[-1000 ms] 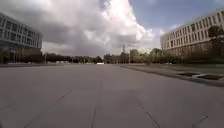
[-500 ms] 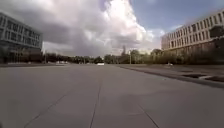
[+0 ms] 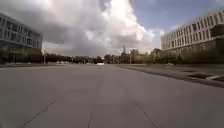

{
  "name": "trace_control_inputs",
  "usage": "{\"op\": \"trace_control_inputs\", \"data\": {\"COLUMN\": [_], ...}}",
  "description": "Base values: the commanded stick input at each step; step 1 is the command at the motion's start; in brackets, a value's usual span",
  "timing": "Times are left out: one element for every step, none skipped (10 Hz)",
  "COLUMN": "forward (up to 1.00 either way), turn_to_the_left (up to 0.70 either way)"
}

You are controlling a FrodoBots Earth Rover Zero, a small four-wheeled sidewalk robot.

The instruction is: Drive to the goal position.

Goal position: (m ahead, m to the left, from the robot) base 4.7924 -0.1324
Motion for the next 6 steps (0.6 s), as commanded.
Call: {"op": "trace_control_inputs", "data": {"forward": [0.70,0.70,0.70,0.70,0.70,0.70], "turn_to_the_left": [-0.14,-0.14,-0.14,-0.14,-0.09,0.00]}}
